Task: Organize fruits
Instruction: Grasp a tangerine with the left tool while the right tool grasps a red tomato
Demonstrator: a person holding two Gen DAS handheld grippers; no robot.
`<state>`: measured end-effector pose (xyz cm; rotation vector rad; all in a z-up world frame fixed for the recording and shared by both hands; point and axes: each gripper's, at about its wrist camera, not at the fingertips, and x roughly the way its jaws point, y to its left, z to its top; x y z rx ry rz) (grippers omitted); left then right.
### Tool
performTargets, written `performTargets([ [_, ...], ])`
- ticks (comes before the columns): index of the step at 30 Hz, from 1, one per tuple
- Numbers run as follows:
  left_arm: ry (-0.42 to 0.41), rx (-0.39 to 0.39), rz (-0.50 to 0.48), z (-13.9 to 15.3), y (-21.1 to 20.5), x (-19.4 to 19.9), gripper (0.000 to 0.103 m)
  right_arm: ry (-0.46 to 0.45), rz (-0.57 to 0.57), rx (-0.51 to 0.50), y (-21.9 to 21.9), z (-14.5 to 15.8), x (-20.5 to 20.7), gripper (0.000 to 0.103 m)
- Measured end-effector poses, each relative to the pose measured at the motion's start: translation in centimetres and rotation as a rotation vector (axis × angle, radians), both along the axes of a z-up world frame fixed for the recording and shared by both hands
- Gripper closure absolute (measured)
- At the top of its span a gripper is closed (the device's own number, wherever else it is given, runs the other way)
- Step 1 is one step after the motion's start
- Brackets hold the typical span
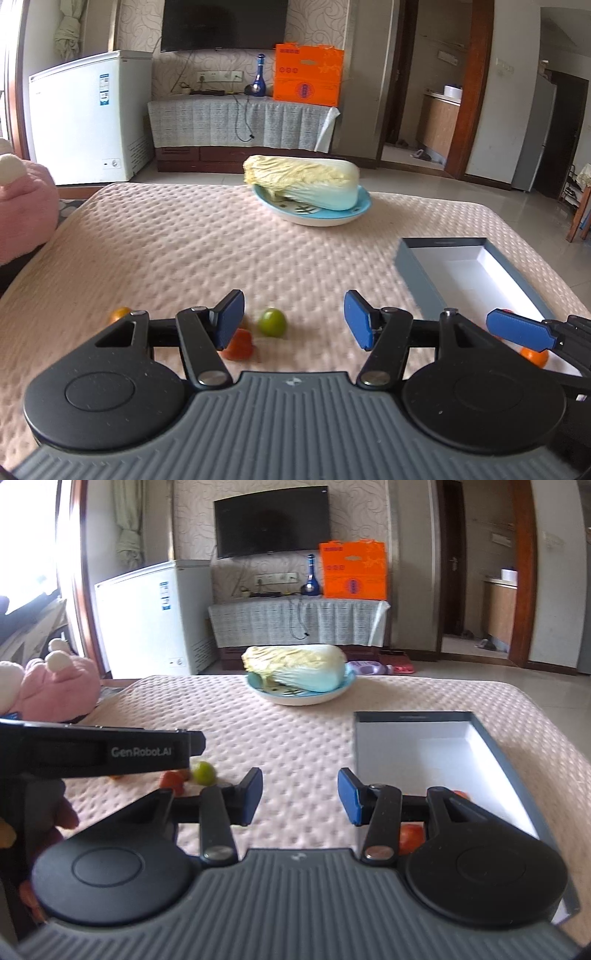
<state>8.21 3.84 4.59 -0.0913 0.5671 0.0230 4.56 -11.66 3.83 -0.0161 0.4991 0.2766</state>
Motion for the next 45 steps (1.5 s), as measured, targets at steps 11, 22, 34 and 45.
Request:
performTargets([
  [11, 0.008, -0.002, 0.046, -0.7, 3.5, -0.2, 0.037, 0.007, 0.091, -0.009, 3.8, -0.7, 0.4, 0.055],
  [22, 0.021, -0.011, 0.098, -2.4, 7.1, -0.1, 0.037, 0.029, 0.165, -0.024, 6.9, -1.9, 1.1, 0.055],
  [34, 0.062, -0.042, 0.164, -4.4, 12.7, 0.1, 0.038, 0.099, 0.276, -0.040, 10.4, -3.8, 2.8, 0.058],
  [45, 0.136, -0.020, 0.164, -6.7, 12.6, 2.1, 0.038, 0.170, 0.266, -0.028, 12.4, -5.3, 5.1, 0.059],
])
